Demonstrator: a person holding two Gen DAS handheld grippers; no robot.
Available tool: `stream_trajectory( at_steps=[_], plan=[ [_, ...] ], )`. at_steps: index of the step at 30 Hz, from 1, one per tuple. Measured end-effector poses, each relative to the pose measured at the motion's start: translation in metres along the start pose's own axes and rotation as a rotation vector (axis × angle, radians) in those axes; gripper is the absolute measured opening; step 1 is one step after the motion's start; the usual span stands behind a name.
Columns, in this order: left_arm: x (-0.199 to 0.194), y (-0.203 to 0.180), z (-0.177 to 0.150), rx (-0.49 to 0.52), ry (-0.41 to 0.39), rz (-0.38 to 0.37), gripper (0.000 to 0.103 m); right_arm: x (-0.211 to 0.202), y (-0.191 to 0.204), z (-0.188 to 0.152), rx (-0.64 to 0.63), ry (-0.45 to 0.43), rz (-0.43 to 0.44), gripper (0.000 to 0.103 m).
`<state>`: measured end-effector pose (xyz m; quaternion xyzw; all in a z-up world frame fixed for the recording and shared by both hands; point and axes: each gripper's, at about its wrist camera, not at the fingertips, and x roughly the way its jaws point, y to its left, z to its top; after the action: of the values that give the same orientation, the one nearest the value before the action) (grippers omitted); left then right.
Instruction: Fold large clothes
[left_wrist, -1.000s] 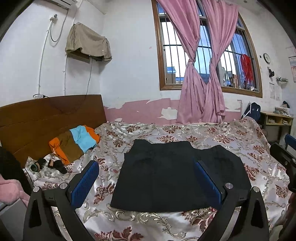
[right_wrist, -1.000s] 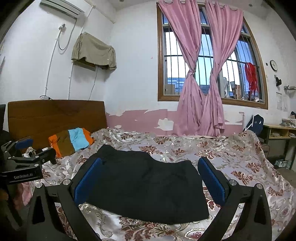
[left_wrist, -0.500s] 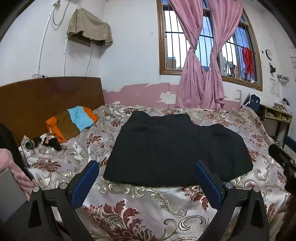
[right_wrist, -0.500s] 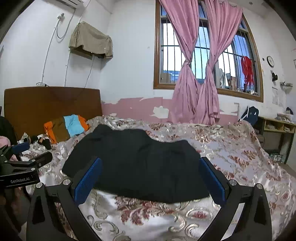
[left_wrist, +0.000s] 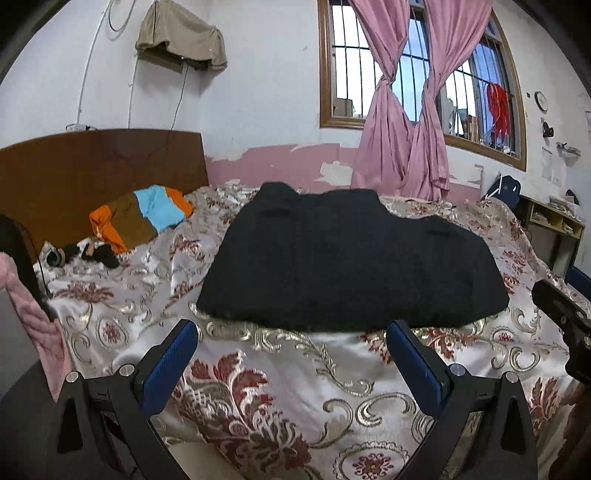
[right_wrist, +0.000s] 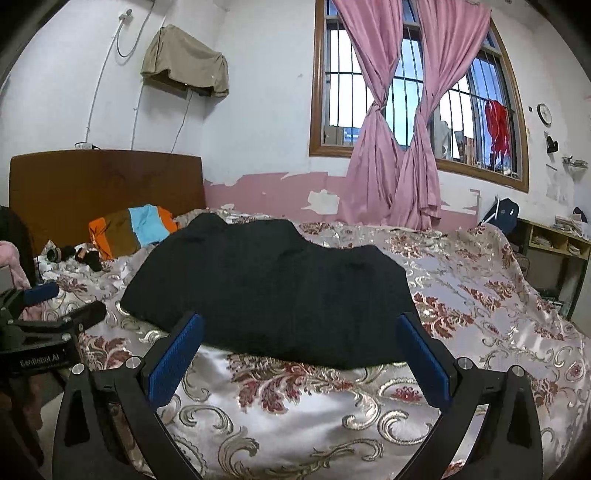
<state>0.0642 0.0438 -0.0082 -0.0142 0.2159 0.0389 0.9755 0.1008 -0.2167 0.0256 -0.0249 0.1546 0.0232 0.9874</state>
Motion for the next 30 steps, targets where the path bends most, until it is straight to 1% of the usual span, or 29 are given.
stream_trajectory(
  at_steps=[7, 30],
  plan=[
    [0.000, 0.001, -0.003, 0.008, 0.004, 0.014, 0.103, 0.006, -0.003, -0.012, 0.014, 0.035, -0.009, 0.101],
    [0.000, 0.000, -0.005, 0.016, 0.008, 0.005, 0.103, 0.008, -0.005, -0.018, 0.029, 0.053, -0.012, 0.101]
  ],
)
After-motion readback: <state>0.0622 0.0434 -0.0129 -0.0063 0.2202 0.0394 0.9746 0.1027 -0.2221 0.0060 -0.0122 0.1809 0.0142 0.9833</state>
